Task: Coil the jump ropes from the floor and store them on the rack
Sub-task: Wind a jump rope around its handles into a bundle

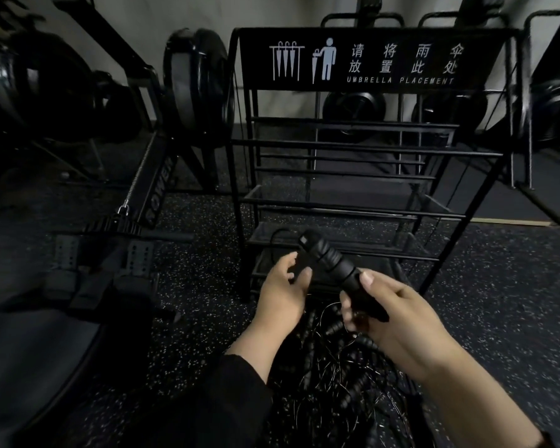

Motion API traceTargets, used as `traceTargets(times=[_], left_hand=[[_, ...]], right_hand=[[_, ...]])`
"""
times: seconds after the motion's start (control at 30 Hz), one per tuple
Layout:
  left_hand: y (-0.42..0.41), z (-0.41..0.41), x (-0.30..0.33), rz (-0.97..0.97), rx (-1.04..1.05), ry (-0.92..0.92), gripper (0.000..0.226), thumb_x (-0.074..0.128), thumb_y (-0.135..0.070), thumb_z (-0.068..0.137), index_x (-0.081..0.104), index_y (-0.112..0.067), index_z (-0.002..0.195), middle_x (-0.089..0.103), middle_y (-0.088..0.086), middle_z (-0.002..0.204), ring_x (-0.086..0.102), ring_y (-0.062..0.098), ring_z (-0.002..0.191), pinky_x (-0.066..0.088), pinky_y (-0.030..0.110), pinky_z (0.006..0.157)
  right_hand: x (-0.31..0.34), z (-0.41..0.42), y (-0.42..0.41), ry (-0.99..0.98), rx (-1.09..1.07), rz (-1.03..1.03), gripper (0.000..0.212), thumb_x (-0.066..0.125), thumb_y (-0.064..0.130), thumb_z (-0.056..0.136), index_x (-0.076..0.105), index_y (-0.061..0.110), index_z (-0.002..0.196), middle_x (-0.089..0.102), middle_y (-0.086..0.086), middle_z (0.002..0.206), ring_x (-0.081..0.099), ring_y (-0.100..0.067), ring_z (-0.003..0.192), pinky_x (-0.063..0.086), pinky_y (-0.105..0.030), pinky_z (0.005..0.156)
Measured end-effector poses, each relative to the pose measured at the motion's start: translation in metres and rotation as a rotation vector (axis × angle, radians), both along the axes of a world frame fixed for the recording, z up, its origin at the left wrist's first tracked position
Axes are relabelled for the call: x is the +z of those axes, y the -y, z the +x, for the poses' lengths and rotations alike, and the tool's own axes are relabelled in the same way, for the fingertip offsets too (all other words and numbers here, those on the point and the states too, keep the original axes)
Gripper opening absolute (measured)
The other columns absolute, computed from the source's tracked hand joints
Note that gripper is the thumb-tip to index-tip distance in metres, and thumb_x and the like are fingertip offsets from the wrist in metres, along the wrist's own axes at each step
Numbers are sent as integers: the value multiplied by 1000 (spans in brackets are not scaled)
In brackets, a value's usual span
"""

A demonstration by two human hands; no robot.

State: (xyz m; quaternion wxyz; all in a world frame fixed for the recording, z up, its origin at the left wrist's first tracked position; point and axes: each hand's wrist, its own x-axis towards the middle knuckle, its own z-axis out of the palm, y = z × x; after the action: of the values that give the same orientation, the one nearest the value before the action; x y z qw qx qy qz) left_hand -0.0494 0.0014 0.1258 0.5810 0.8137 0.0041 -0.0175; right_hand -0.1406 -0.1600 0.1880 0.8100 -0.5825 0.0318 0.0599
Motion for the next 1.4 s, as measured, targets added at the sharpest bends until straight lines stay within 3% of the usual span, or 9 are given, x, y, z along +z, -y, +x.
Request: traceTargets(times=[0.13,0.27,0.37,0.47,0.6,0.73,0.87,1.07,1.4], left_hand=[[-15,-1,10,-140,163,51,14,65,-36,98,66,-22,96,72,0,94,71,20,87,60,45,82],[-21,3,7,-97,20,-9,56,74,-31,92,45,-29,140,54,-11,128,63,11,107,52,16,80],[-12,6,2,-22,-180,-97,67,68,-41,94,37,-32,153,47,-14,141,51,12,129,42,34,110],[-1,14,-11,-49,-218,-149,53,63,-59,80,59,-35,127,65,3,129,60,15,120,46,42,108],[9,25,-19,-58,-125,-137,20,51,-23,105,61,-19,88,66,2,91,64,17,86,52,40,91],[14,22,0,-223,11,-86,31,36,-22,111,59,-14,92,54,6,80,57,15,62,47,26,61],[23,17,33,-494,9,-12,28,37,-22,111,65,-24,116,43,-3,74,40,8,57,41,26,57],[21,12,64,-988,-115,-101,33,36,-10,109,60,-8,132,39,-2,70,37,11,61,34,28,63],[6,1,28,36,-486,-242,29,52,-24,97,68,-25,122,72,-2,117,67,17,108,51,37,96]], right_hand=[[-1,-4,5,6,-30,73,36,56,29,93,72,7,117,62,-16,85,57,-23,72,45,-37,64],[-1,-1,8,-26,50,29,37,54,28,97,69,6,122,63,-17,86,60,-22,73,49,-34,64],[0,4,5,-22,98,70,37,53,29,97,70,6,120,63,-16,86,58,-23,73,49,-33,64],[2,12,5,9,125,108,36,50,29,99,73,9,118,63,-15,87,57,-22,74,49,-34,66],[3,22,11,10,104,167,32,51,25,97,77,17,115,67,-16,92,60,-22,77,49,-35,67],[-8,34,19,-73,30,56,25,67,10,88,74,11,112,65,-16,92,62,-23,76,47,-45,80],[-29,44,19,-119,-16,-553,30,83,25,82,67,11,103,69,-10,81,63,-29,70,52,-44,78],[-40,47,-10,-149,141,-335,25,70,-4,91,60,-3,114,76,-14,93,64,-22,60,53,-29,54],[-8,63,5,-141,-158,108,8,57,4,96,54,7,90,63,-13,71,48,-20,54,42,-24,45]])
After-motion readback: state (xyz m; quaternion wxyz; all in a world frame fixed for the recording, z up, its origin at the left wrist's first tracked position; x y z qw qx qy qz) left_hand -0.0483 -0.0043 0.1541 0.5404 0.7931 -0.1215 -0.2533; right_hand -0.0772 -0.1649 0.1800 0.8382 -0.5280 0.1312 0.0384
